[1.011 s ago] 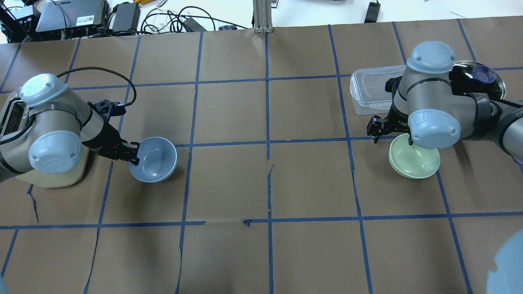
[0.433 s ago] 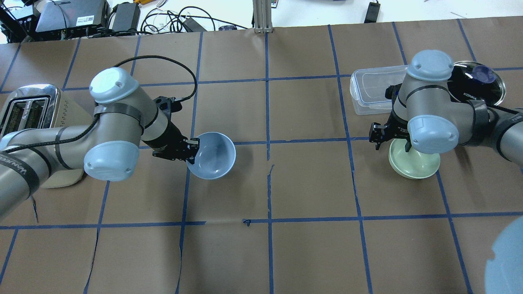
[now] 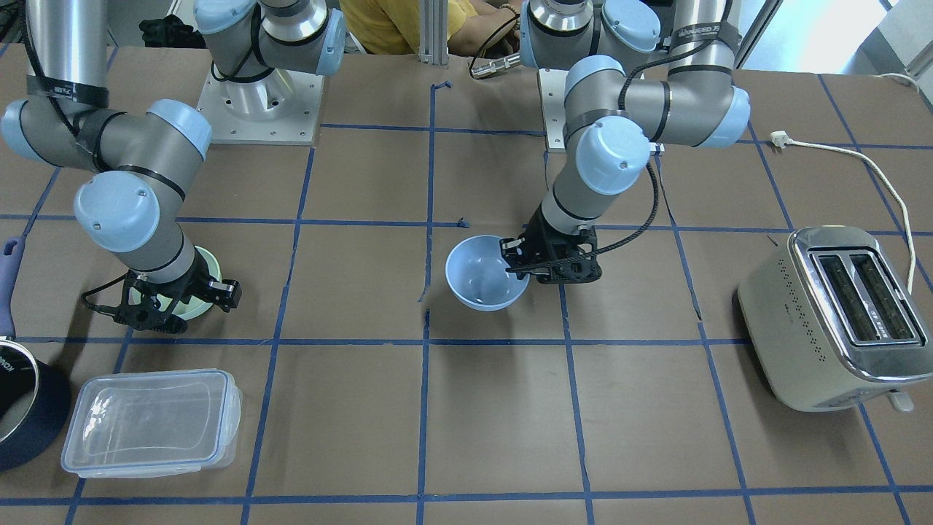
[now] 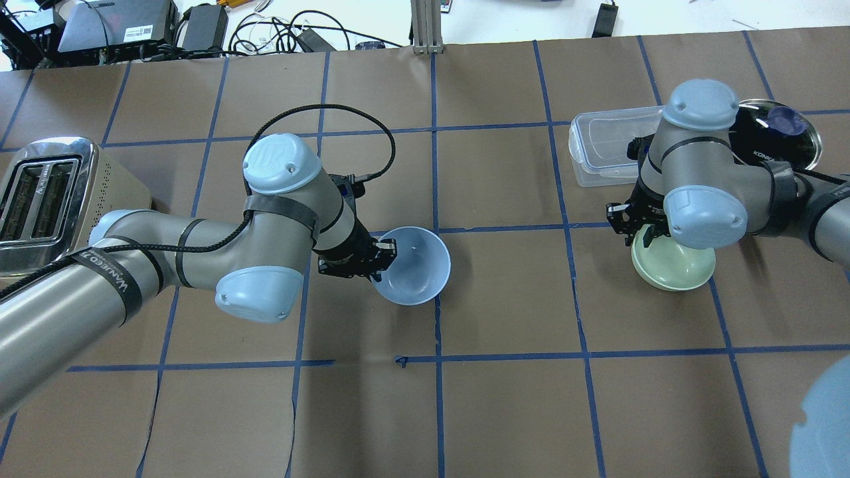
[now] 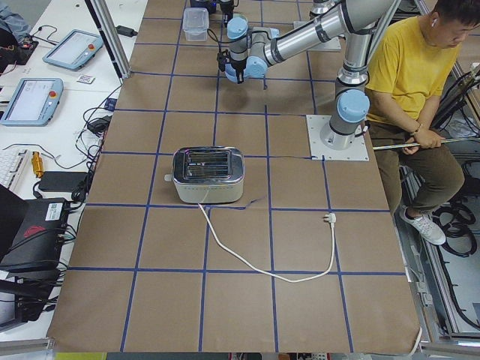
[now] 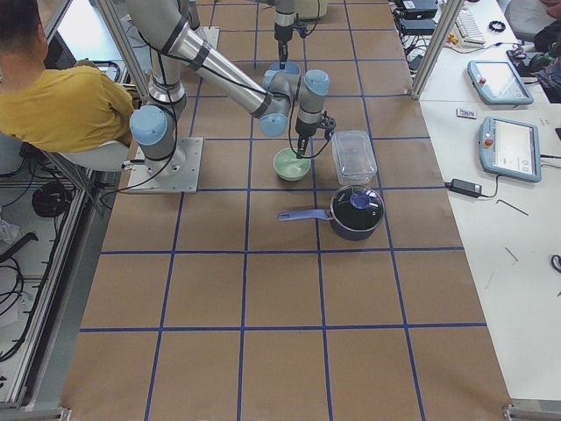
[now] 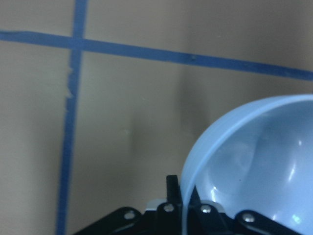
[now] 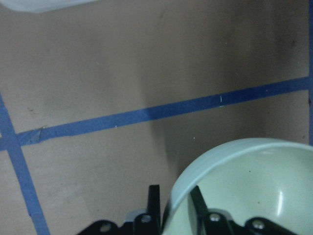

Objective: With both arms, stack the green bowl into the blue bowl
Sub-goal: 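Carry blue bowl to table center with left gripper while right lifts green bowl, then release blue bowl and raise left gripper while right carries green bowl over, then lower the green bowl into the blue bowl with the right gripper, then open the right gripper and lift it away from the stacked bowls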

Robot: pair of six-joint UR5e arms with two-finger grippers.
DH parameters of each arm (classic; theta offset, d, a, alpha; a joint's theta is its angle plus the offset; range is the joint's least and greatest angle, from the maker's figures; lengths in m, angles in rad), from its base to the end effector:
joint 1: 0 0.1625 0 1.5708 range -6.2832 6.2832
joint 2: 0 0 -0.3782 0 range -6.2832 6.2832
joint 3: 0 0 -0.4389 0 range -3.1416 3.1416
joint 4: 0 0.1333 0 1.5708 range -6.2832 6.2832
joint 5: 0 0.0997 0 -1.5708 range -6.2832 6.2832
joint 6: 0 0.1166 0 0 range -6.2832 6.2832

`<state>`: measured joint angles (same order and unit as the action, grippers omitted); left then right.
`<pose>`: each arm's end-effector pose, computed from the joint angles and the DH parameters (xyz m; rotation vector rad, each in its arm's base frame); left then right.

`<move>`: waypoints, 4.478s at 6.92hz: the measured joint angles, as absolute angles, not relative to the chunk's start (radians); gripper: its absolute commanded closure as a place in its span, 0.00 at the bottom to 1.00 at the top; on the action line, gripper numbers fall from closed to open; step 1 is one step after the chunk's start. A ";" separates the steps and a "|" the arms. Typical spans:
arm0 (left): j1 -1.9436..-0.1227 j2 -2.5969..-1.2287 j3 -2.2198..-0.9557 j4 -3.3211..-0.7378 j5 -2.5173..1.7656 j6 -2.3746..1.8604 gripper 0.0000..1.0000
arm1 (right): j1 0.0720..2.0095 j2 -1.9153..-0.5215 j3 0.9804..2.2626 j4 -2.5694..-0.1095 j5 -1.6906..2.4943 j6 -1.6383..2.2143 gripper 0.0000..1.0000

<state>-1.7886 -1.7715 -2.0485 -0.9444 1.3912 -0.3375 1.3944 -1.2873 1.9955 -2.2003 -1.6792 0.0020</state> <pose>-0.2608 -0.4653 0.1379 0.1852 -2.9738 -0.1481 0.0259 -0.5424 0.1167 -0.2641 -3.0261 -0.1335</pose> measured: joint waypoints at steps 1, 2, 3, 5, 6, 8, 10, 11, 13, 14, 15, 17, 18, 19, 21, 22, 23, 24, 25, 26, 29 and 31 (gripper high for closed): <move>-1.811 -1.782 -2.049 -0.943 1.371 -0.349 1.00 | 1.394 -1.291 1.987 -2.196 -1.683 0.002 1.00; -1.826 -1.793 -2.050 -0.944 1.349 -0.358 1.00 | 1.395 -1.298 1.969 -2.185 -1.685 0.002 1.00; -1.834 -1.802 -2.051 -0.942 1.339 -0.361 0.42 | 1.396 -1.308 1.945 -2.161 -1.685 0.002 1.00; -1.839 -1.824 -2.050 -0.928 1.337 -0.370 0.00 | 1.403 -1.321 1.879 -2.089 -1.683 0.004 1.00; -1.836 -1.824 -2.037 -0.921 1.336 -0.382 0.00 | 1.410 -1.323 1.852 -2.063 -1.680 0.009 1.00; -1.813 -1.795 -1.923 -1.010 1.340 -0.360 0.00 | 1.450 -1.325 1.829 -2.051 -1.676 0.050 1.00; -1.711 -1.763 -1.708 -1.317 1.387 -0.141 0.00 | 1.544 -1.321 1.786 -2.050 -1.658 0.154 1.00; -1.657 -1.737 -1.626 -1.452 1.440 -0.006 0.00 | 1.625 -1.315 1.749 -2.039 -1.656 0.244 1.00; -1.616 -1.634 -1.558 -1.593 1.586 0.095 0.00 | 1.806 -1.307 1.714 -2.020 -1.652 0.450 1.00; -1.611 -1.586 -1.551 -1.607 1.597 0.098 0.00 | 1.894 -1.300 1.709 -2.020 -1.651 0.544 1.00; -1.606 -1.556 -1.552 -1.610 1.582 0.095 0.00 | 1.964 -1.290 1.707 -2.021 -1.651 0.626 1.00; -1.593 -1.541 -1.561 -1.564 1.576 0.094 0.00 | 2.054 -1.254 1.695 -2.028 -1.652 0.732 1.00; -1.589 -1.540 -1.563 -1.541 1.578 0.094 0.00 | 2.083 -1.232 1.684 -2.030 -1.651 0.773 1.00; -1.587 -1.539 -1.563 -1.531 1.580 0.095 0.00 | 2.106 -1.215 1.676 -2.031 -1.646 0.800 1.00; -1.584 -1.537 -1.566 -1.527 1.581 0.099 0.00 | 2.130 -1.198 1.674 -2.031 -1.611 0.827 1.00; -1.584 -1.537 -1.567 -1.526 1.582 0.099 0.00 | 2.136 -1.195 1.674 -2.031 -1.600 0.837 0.78; -1.584 -1.537 -1.568 -1.526 1.583 0.100 0.00 | 2.138 -1.191 1.674 -2.031 -1.596 0.842 0.33; -1.584 -1.537 -1.569 -1.520 1.583 0.097 0.00 | 2.138 -1.184 1.674 -2.031 -1.596 0.843 0.00; -1.585 -1.538 -1.570 -1.508 1.584 0.083 0.00 | 2.138 -1.178 1.673 -2.031 -1.601 0.843 0.00; -1.585 -1.539 -1.571 -1.497 1.586 0.057 0.00 | 2.132 -1.179 1.667 -2.030 -1.604 0.842 0.00; -1.573 -1.545 -1.562 -1.539 1.588 0.017 0.00 | 2.018 -1.199 1.541 -1.900 -1.602 0.726 0.00; -1.570 -1.545 -1.556 -1.551 1.587 0.016 0.00 | 1.866 -1.258 1.491 -1.815 -1.599 0.507 0.00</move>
<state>-1.5700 -1.5448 -1.5563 -1.5510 1.5867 0.0155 1.8661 -1.2577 1.4913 -1.8151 -1.5990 0.5073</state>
